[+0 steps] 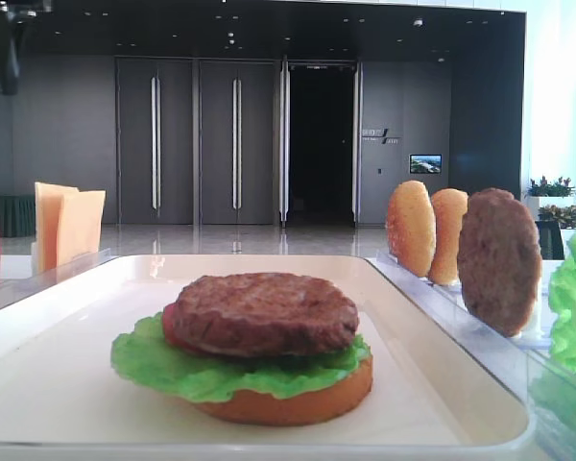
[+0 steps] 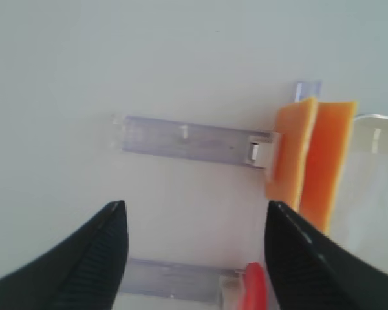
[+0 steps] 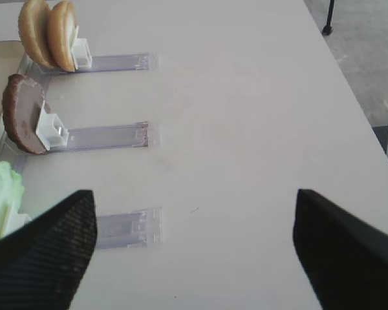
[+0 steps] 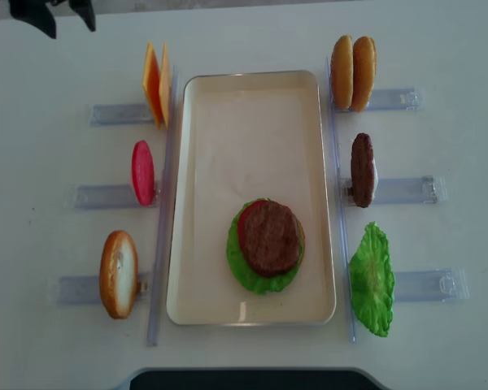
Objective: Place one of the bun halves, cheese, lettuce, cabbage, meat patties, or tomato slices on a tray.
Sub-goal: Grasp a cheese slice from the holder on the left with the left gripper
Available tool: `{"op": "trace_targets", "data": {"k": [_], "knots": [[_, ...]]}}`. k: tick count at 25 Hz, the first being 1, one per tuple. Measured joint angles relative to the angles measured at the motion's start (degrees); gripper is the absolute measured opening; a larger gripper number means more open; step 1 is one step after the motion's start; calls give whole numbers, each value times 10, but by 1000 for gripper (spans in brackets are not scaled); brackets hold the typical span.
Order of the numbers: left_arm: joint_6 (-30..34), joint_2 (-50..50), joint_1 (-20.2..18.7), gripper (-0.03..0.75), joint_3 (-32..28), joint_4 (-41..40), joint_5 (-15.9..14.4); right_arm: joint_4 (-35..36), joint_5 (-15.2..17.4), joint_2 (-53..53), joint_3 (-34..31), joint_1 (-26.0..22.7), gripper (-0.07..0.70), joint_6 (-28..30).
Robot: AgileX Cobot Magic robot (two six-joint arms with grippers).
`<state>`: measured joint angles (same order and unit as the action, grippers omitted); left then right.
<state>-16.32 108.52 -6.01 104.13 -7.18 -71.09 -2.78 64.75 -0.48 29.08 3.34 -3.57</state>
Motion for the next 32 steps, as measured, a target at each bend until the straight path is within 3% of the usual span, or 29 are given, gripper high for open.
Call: {"op": "trace_targets", "data": {"k": [6, 13, 32], "knots": [[-57, 25, -66, 505, 26, 8, 0, 0, 0, 0, 0, 0, 587, 0], [-95, 53, -110, 505, 42, 30, 1, 0, 0, 0, 0, 0, 587, 0], [-141, 104, -120, 505, 43, 6, 1, 0, 0, 0, 0, 0, 587, 0]]}}
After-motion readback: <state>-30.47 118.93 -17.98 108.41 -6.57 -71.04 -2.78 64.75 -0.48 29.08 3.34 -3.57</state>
